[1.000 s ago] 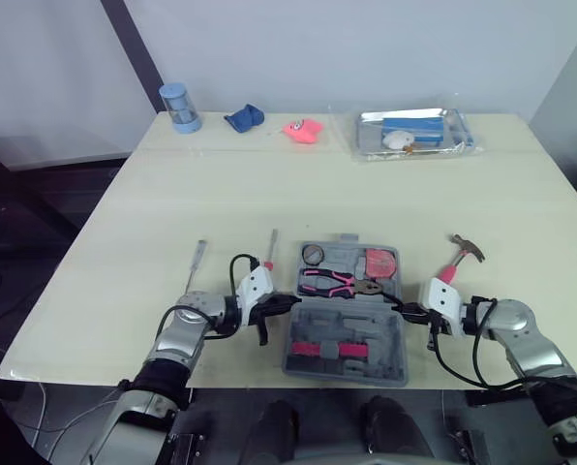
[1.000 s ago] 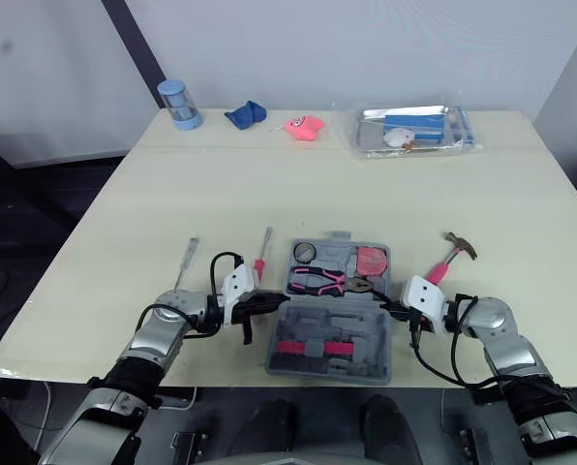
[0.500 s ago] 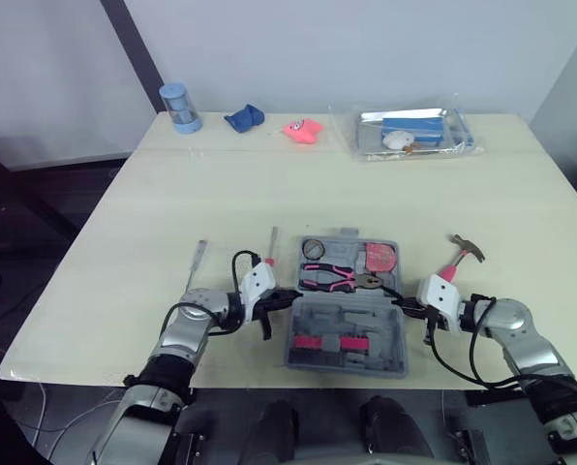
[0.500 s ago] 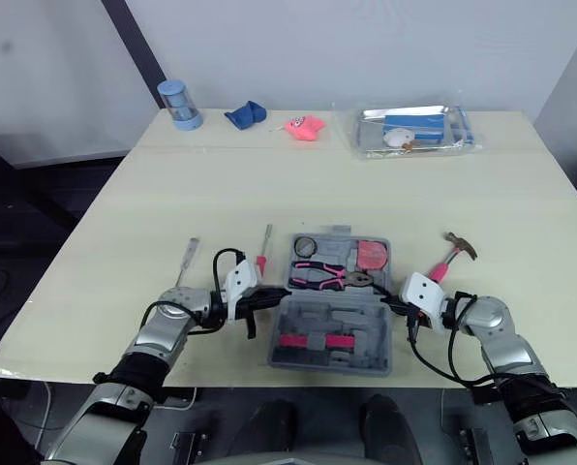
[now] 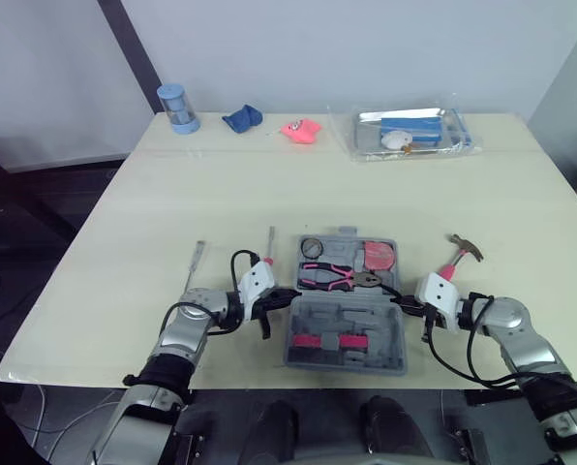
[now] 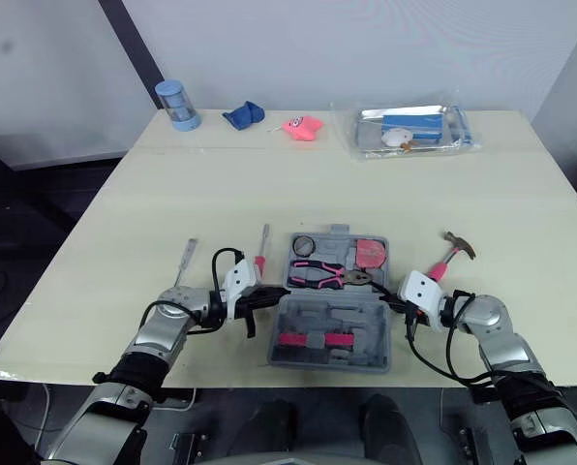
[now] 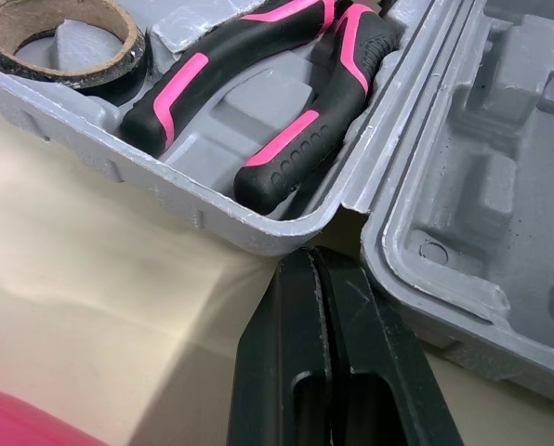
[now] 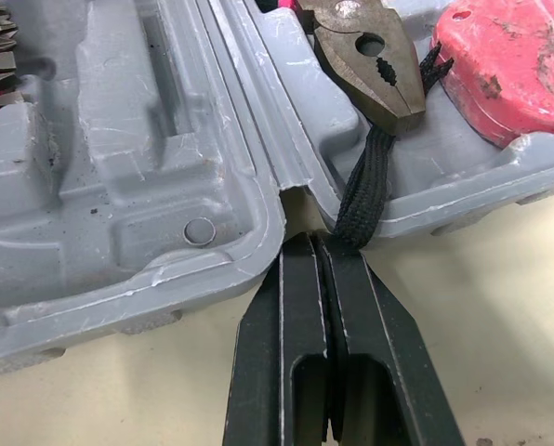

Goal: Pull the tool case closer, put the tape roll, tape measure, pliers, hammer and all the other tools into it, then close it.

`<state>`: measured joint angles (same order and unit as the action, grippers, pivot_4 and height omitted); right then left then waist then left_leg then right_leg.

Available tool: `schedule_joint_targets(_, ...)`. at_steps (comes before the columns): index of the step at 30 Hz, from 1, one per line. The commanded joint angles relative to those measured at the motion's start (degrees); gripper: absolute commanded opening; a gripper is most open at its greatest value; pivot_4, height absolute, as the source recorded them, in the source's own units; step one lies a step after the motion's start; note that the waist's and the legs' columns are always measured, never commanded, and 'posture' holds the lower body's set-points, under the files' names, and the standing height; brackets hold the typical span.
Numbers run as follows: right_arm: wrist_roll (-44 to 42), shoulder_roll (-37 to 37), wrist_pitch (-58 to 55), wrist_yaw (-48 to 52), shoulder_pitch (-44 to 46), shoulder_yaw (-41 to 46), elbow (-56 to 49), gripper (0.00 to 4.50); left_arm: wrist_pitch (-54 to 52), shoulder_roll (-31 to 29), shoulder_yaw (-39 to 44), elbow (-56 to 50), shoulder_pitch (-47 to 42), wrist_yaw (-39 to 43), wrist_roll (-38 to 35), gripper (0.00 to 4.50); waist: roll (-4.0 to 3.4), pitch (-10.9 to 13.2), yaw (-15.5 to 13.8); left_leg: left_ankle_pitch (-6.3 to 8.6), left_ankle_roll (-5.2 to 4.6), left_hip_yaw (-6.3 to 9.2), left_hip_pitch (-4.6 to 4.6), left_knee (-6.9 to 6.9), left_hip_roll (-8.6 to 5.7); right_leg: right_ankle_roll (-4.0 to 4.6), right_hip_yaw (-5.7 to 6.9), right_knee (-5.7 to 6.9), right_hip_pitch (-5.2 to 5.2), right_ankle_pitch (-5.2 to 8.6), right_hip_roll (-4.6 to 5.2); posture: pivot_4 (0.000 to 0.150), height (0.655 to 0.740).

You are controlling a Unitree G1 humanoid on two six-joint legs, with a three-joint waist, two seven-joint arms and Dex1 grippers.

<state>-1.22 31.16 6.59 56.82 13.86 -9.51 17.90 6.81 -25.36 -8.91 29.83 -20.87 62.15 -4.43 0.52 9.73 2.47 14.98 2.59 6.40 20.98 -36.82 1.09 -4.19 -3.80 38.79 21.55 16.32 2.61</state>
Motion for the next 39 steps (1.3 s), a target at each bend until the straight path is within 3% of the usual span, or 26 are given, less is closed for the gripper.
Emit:
schedule_joint_targets(1, 0.26, -1.34, 0.75, -1.13, 1.01, -0.85, -0.36, 0.02, -0.14, 1.02, -1.25, -0.70, 0.48, -0.78, 0.65, 0.07, 0.00, 0.00, 0.00, 0.00, 0.00, 0.00, 0.00, 0.00, 0.00, 0.00, 0.00, 0.00, 0.00, 0.00, 0.00, 0.150, 0.7400)
schedule_joint_targets(39, 1.03, -3.97, 5.02, -3.55, 3.07, -0.48, 3.93, 0.02, -1.28, 0.22, -0.87, -0.74, 0.72, -0.99, 0.92, 0.07, 0.00, 0.00, 0.16, 0.00, 0.00, 0.00, -0.02, 0.02, 0.00, 0.00, -0.01, 0.01, 0.00, 0.00, 0.00, 0.150, 0.7400)
